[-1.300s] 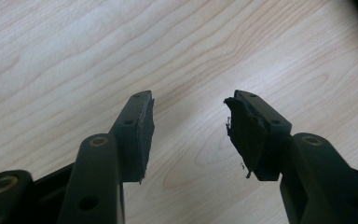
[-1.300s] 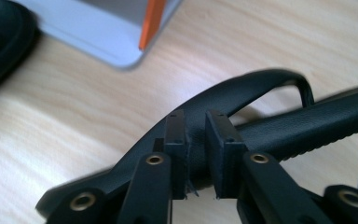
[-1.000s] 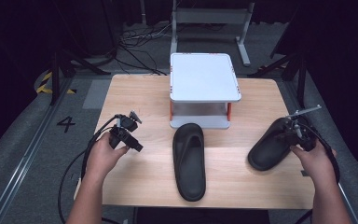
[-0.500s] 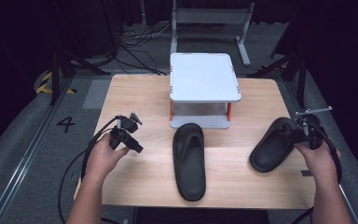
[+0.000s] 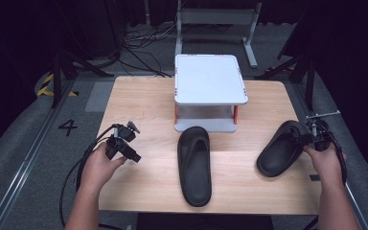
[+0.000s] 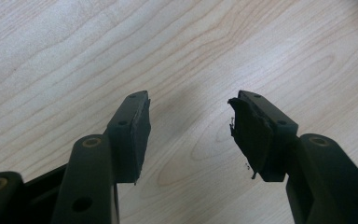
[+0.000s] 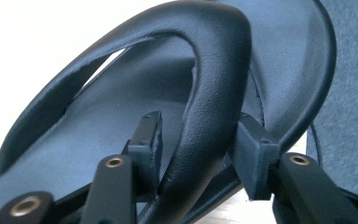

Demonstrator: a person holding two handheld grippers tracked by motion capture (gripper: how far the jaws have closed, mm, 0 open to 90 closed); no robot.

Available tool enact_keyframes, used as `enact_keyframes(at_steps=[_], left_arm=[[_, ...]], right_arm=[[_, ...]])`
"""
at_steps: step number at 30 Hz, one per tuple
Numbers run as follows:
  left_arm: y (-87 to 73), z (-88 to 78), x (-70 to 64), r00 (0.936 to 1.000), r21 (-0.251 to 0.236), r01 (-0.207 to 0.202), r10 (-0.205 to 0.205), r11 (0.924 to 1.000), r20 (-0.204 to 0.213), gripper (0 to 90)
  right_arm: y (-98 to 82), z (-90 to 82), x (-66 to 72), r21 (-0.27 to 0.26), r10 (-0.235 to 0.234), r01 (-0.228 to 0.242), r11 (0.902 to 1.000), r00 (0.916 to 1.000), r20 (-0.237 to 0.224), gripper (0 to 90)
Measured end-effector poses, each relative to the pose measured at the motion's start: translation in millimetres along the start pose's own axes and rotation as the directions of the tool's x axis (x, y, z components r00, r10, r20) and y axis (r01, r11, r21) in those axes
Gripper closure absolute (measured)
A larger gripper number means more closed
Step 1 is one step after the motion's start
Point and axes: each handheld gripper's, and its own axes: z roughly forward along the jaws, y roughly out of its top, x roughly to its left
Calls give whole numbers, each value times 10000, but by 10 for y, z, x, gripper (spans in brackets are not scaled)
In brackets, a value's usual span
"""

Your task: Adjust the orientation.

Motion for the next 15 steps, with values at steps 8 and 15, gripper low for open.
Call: enact_keyframes(at_steps=[8,15], left_arm=[[14,6,-1,10000,-17,-5,5,10000,-36,451],[76,24,-32,9999,-14,-170,170,9999,-18,452]], right_arm=[[37,-92,103,-229,538,-549,9982,9975,-462,630],[59,-280,531,-482,-576,550,9973,9969,-543,664]])
